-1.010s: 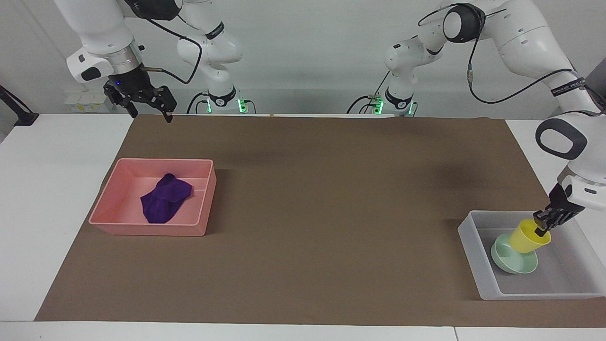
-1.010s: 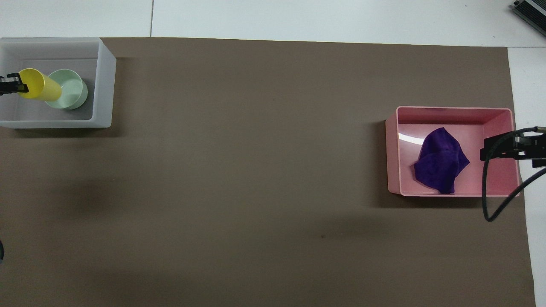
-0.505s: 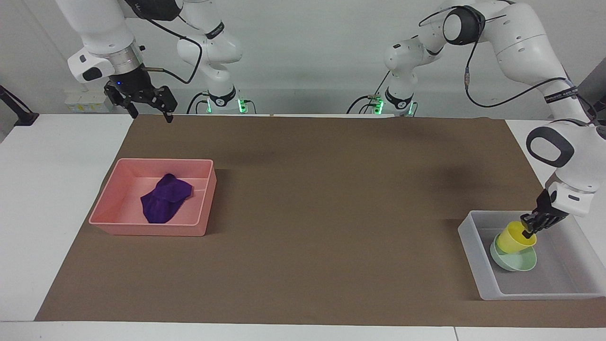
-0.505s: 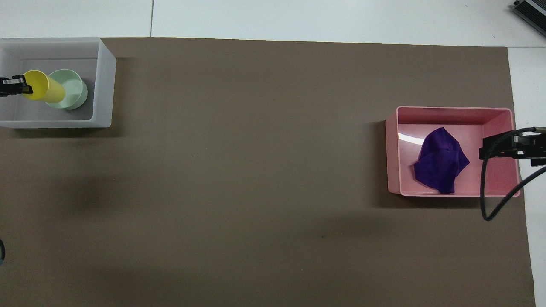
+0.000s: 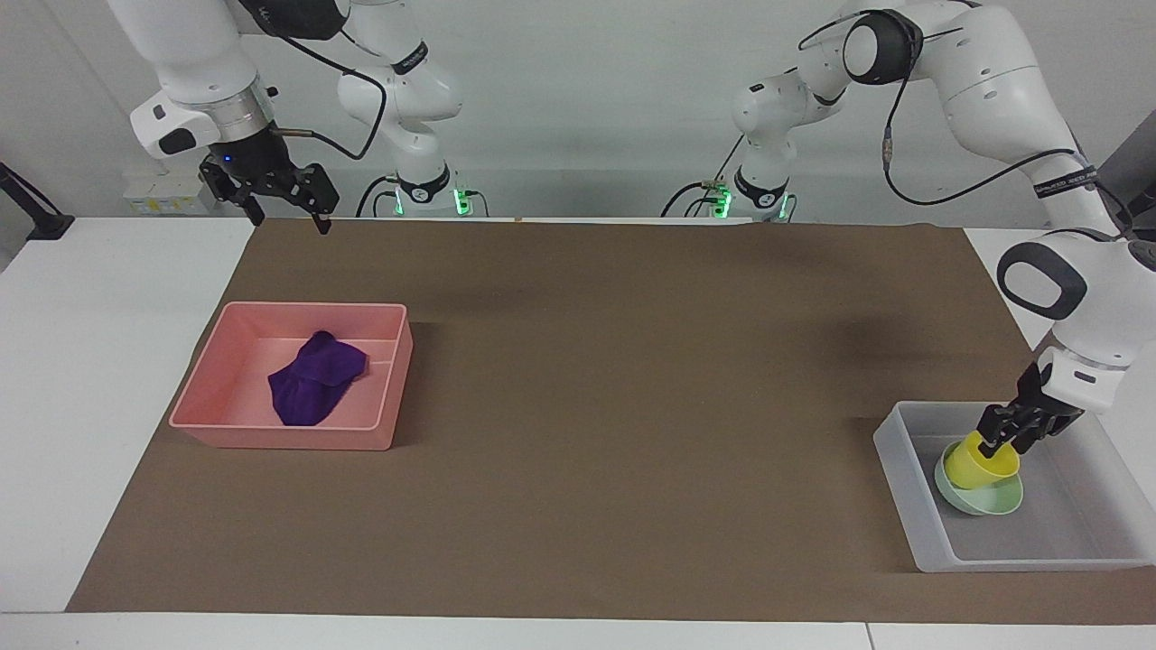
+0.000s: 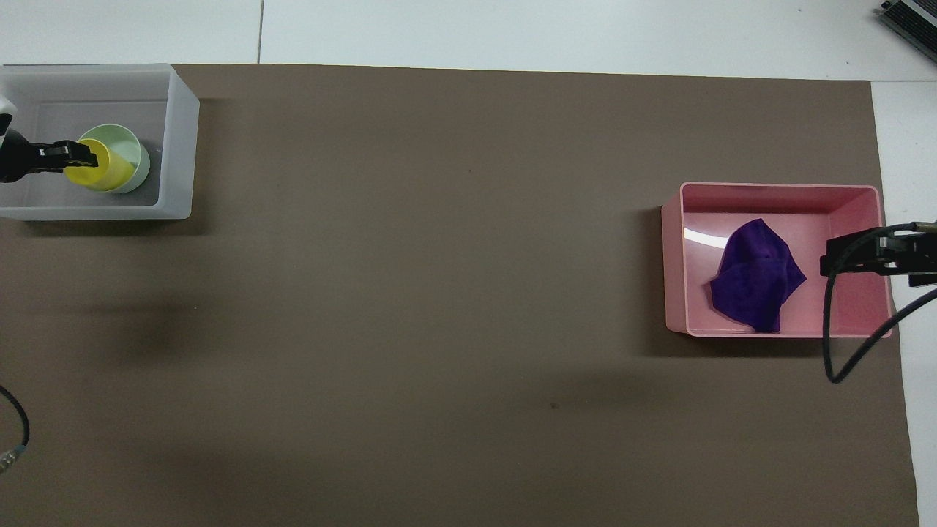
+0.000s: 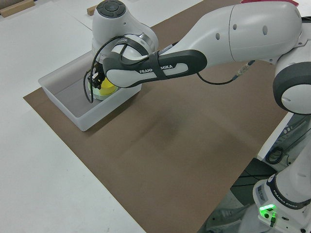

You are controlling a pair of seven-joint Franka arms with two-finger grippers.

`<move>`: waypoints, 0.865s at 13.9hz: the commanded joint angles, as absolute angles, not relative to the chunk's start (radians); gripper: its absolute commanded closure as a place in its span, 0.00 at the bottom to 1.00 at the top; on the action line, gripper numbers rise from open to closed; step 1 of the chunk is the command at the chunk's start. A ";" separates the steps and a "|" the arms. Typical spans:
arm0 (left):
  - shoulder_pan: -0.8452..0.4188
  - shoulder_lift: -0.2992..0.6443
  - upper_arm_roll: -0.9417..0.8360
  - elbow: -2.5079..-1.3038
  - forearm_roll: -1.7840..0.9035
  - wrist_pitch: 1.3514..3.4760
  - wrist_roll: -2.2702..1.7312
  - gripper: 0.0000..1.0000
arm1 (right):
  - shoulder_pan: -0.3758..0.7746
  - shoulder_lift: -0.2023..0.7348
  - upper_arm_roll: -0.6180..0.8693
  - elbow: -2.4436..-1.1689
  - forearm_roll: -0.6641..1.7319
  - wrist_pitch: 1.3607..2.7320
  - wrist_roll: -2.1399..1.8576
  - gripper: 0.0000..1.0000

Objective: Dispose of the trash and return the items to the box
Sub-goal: 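Open the left gripper and release the cup beside the bowl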

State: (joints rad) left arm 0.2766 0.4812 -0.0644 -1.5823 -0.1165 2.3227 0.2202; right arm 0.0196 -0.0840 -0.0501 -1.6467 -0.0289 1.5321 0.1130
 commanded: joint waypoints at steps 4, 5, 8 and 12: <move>0.187 0.322 -0.049 -1.655 -0.124 2.243 0.233 0.00 | 0.017 -0.114 -0.048 -1.681 -0.034 1.555 0.089 0.00; 0.164 0.286 -0.049 -1.682 -0.123 2.240 0.233 0.00 | 0.017 -0.114 -0.046 -1.681 -0.035 1.552 0.089 0.00; 0.098 0.171 -0.048 -1.799 -0.123 2.229 0.227 0.00 | 0.017 -0.114 -0.046 -1.681 -0.034 1.551 0.087 0.00; 0.038 -0.019 -0.048 -1.986 -0.121 2.221 0.222 0.00 | 0.017 -0.114 -0.046 -1.683 -0.035 1.549 0.087 0.00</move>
State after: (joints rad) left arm 0.0670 0.1154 -0.0652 -1.8408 -0.1165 2.2219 0.2188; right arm 0.0198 -0.0846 -0.0492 -1.6480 -0.0289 1.5321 0.1128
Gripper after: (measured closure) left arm 0.000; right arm 0.000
